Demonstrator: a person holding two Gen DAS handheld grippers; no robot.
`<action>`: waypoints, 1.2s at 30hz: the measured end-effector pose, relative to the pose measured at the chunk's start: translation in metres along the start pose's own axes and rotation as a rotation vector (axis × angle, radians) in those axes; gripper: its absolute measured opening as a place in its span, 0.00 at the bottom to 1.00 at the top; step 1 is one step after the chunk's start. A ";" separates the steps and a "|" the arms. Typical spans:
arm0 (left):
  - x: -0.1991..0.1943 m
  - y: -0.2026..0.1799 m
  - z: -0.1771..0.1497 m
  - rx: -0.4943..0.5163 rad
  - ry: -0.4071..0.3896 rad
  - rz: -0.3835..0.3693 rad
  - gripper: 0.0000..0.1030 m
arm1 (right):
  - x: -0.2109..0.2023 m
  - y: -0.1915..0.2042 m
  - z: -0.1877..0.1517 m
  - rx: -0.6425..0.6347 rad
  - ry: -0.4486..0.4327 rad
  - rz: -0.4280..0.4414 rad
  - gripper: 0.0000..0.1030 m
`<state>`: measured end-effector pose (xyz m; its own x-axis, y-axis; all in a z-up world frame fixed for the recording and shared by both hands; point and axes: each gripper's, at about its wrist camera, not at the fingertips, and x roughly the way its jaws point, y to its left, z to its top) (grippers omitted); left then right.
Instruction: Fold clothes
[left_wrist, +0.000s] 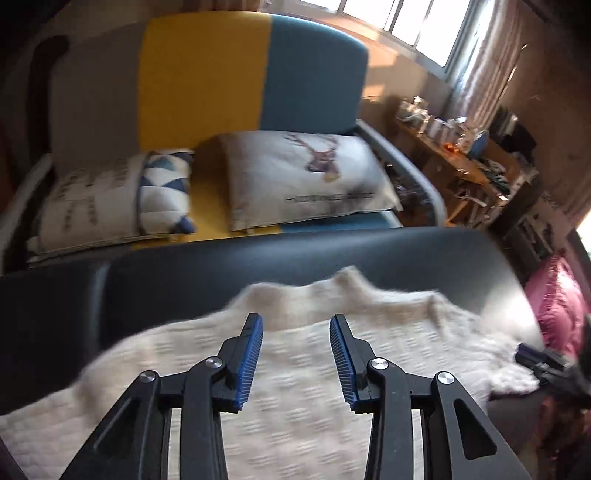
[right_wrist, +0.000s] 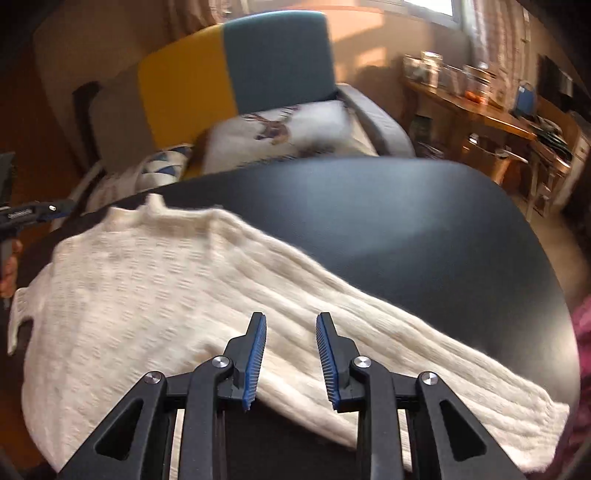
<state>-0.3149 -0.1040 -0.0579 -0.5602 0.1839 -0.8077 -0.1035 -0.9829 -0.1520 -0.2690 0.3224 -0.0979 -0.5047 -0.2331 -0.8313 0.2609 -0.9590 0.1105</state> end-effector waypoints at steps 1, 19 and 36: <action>0.002 0.017 -0.007 0.004 0.015 0.038 0.38 | 0.008 0.016 0.009 -0.026 0.009 0.020 0.27; 0.101 -0.011 0.000 0.351 0.154 -0.071 0.53 | 0.132 0.139 0.099 -0.287 0.207 0.086 0.27; 0.054 0.007 0.006 0.037 -0.040 -0.014 0.26 | 0.085 0.092 0.091 -0.090 0.055 0.285 0.28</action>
